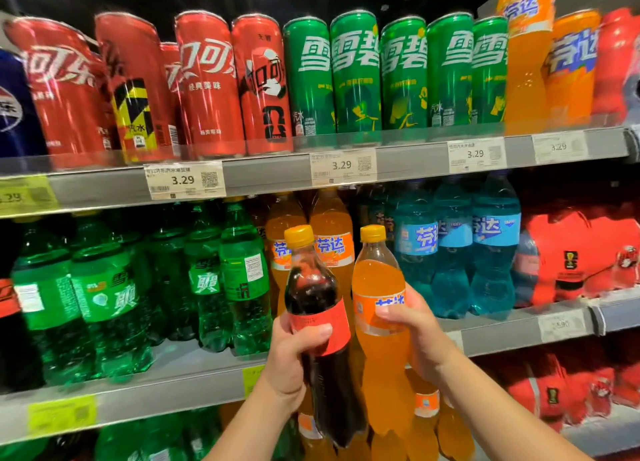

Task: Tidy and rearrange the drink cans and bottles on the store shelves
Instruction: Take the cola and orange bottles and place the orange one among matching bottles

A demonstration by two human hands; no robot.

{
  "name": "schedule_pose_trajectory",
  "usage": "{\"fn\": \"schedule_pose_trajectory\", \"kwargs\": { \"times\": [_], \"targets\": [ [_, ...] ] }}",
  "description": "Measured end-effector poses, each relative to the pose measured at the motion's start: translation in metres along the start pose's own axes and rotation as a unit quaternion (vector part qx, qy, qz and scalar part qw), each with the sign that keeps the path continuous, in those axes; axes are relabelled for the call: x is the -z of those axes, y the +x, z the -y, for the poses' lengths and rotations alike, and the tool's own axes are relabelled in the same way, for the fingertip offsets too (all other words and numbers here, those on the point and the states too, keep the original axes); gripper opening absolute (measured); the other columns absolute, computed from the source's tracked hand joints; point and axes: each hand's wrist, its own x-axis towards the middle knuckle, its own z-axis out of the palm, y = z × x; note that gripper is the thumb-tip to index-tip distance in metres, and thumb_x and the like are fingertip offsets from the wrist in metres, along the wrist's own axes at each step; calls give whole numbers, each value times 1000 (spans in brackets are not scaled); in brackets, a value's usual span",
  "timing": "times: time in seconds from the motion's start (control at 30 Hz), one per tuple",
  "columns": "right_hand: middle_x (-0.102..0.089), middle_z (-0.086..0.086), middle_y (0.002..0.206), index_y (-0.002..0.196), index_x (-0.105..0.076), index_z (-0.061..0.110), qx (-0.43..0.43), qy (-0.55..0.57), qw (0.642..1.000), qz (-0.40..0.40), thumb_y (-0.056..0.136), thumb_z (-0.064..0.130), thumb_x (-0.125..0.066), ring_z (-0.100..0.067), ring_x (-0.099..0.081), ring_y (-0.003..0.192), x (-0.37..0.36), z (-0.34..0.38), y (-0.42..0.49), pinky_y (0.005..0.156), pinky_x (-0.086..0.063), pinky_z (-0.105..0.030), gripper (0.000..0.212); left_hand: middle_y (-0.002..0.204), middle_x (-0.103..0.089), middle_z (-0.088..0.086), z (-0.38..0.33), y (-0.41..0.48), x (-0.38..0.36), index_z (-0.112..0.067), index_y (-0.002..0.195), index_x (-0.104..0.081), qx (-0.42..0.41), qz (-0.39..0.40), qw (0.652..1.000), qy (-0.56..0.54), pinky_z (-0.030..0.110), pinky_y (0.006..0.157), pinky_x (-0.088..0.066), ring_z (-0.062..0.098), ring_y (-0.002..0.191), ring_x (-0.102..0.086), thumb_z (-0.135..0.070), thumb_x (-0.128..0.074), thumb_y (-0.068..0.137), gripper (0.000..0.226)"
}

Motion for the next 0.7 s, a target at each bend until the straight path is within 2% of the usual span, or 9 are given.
{"fn": "schedule_pose_trajectory", "kwargs": {
  "times": [0.07, 0.17, 0.3, 0.37, 0.5, 0.63, 0.7],
  "targets": [
    [-72, -10, 89, 103, -62, 11, -6, -3, 1000, 3, 45, 27, -73, -22, -68, 80, 0, -4, 2, 72, -54, -32, 61, 68, -69, 14, 3, 1, 5, -6, 75, -75, 14, -1, 1000, 6, 31, 57, -55, 26, 59, -65, -31, -90, 21, 61],
    [-72, -11, 91, 104, -62, 11, -10, -17, 1000, 9, 46, 28, -73, -23, -67, 82, 0, -7, 4, 73, -54, -33, 62, 69, -68, 16, 6, 2, 7, -5, 76, -75, 22, 7, 1000, 9, 31, 57, -55, 27, 60, -64, -17, -76, 34, 43],
    [-72, -12, 89, 103, -62, 9, -15, -12, 1000, 16, 47, 26, -73, -23, -68, 79, -2, -9, 6, 70, -55, -31, 59, 67, -67, 12, 6, 2, 9, -8, 75, -75, 22, 29, 999, 24, 29, 58, -54, 23, 59, -64, -18, -72, 39, 38],
    [-72, -13, 91, 103, -63, 10, -15, -14, 1000, 16, 47, 26, -73, -24, -68, 81, -3, -11, 6, 71, -55, -32, 60, 70, -67, 13, 6, 3, 10, -7, 79, -75, 26, 38, 998, 40, 31, 60, -54, 24, 63, -63, -19, -72, 41, 40],
    [-71, -15, 96, 106, -63, 11, -15, -16, 1000, 14, 47, 26, -74, -28, -68, 86, -5, -14, 5, 78, -52, -41, 62, 74, -63, 18, 5, 2, 13, 10, 92, -63, 37, 34, 997, 61, 31, 62, -53, 27, 66, -61, -20, -73, 42, 59],
    [-73, -9, 89, 105, -61, 12, -9, -19, 1000, -10, 41, 32, -78, -23, -69, 81, -3, -9, 3, 67, -57, -32, 70, 66, -65, 11, 2, -8, 14, -2, 79, -70, 19, 36, 998, 53, 28, 59, -53, 21, 60, -63, -18, -72, 42, 40],
    [-73, -6, 87, 106, -60, 14, -3, -10, 1000, -18, 28, 42, -87, -20, -70, 78, -4, -3, 1, 62, -57, -29, 87, 65, -66, 9, -3, -12, 16, -9, 74, -74, 3, 26, 998, 56, 28, 59, -53, 20, 60, -62, -18, -72, 41, 35]
  ]
}}
